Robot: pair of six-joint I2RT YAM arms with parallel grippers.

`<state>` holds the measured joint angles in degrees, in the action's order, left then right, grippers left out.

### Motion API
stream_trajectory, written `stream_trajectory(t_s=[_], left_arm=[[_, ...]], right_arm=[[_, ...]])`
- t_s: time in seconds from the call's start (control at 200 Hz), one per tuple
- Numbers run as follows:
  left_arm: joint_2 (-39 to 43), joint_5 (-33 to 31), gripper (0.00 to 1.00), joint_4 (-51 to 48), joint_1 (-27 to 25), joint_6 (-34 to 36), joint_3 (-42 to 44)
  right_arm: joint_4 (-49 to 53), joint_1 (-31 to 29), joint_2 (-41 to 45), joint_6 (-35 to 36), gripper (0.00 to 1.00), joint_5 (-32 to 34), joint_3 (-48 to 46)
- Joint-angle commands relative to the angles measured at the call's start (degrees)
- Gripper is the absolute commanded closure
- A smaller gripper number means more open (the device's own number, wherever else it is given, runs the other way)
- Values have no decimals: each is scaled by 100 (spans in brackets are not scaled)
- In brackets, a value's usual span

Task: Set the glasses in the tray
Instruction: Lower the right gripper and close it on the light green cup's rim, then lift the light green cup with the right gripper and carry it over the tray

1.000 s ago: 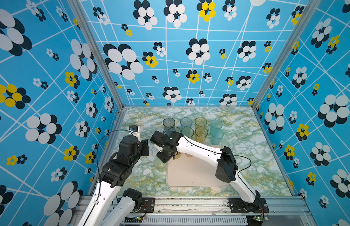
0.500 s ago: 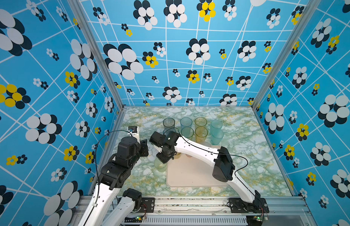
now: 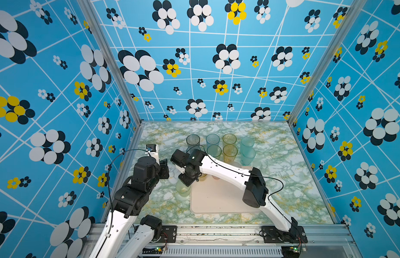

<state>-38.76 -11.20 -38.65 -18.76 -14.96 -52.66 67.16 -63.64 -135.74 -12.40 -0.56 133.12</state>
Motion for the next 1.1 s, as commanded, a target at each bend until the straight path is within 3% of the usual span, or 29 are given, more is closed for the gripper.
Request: stream_trajectory(t_s=[0.0, 0.22, 0.435, 0.78, 1.095], left_arm=[[29, -66, 62, -6, 39, 116, 11], [17, -93, 63, -1, 42, 129, 32], [-25, -66, 63, 26, 47, 138, 63], [-186, 113, 63, 63, 46, 118, 33], [-676, 425, 64, 108, -11, 92, -107]], right_arm=[[172, -38, -150, 23, 97, 106, 137], [-134, -39, 209, -34, 100, 309, -73], [-926, -11, 1066, -87, 100, 297, -985], [-1660, 392, 3548, -300, 100, 864, -2999], [-1051, 1422, 5904, -989, 100, 2126, -4986]])
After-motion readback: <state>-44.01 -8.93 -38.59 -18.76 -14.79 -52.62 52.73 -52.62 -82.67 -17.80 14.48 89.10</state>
